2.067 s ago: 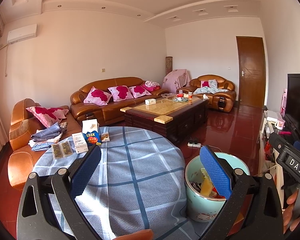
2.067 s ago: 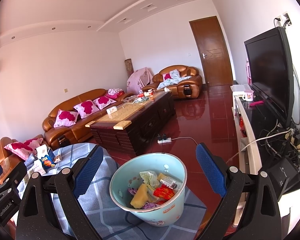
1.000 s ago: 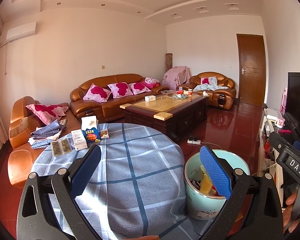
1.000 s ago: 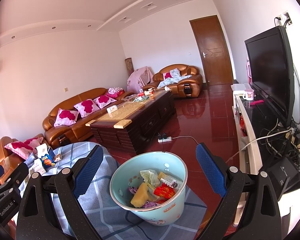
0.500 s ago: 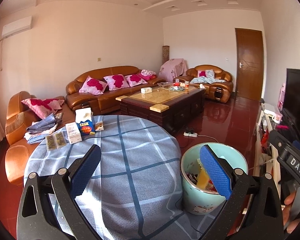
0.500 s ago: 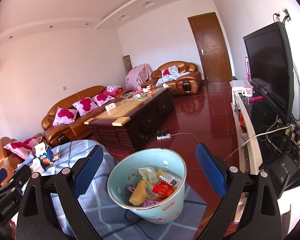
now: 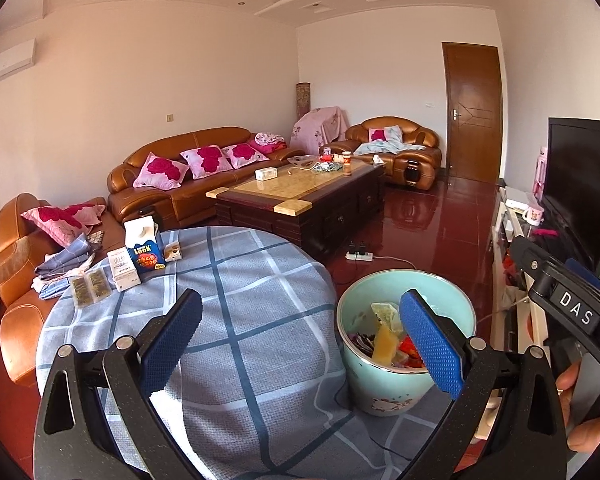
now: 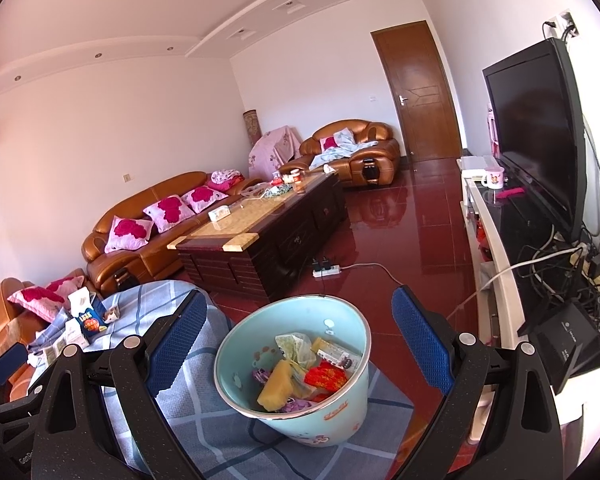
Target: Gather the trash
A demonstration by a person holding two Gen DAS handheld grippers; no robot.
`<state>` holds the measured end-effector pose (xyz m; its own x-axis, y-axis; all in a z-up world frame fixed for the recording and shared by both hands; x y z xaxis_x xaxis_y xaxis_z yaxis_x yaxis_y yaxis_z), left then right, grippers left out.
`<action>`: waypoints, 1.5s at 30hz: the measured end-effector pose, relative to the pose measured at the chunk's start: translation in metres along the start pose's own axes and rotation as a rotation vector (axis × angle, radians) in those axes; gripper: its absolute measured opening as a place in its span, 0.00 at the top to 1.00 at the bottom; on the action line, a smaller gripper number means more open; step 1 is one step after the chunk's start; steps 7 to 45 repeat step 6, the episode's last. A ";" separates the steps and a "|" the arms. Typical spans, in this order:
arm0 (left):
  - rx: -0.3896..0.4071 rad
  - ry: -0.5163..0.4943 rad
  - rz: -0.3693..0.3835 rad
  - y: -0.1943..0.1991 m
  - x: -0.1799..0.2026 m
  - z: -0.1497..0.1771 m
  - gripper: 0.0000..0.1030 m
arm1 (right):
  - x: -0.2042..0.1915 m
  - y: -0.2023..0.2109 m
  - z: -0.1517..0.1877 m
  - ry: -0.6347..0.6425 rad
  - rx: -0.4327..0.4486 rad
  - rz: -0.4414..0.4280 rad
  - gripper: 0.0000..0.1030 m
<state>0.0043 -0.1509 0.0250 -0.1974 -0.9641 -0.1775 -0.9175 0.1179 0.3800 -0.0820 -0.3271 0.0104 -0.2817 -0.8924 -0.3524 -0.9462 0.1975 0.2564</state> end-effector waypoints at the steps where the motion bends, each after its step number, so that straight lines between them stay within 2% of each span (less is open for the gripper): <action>1: 0.000 0.002 -0.006 0.000 0.000 0.000 0.06 | 0.000 0.000 0.000 0.000 -0.001 0.000 0.10; 6: -0.018 0.016 -0.014 -0.005 -0.005 -0.001 0.06 | 0.000 0.000 0.001 -0.002 -0.003 0.001 0.10; 45: -0.018 0.016 -0.014 -0.005 -0.005 -0.001 0.06 | 0.000 0.000 0.001 -0.002 -0.003 0.001 0.10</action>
Point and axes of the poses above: each gripper's, at about its wrist camera, not at the fingertips, and y roughly against the way its jaws point, x to its right, z to its underside, the point moved 2 cm from there along -y, roughly the way its jaws point, and after that the axes turned 14 degrees about -z, right-handed, at the moved point
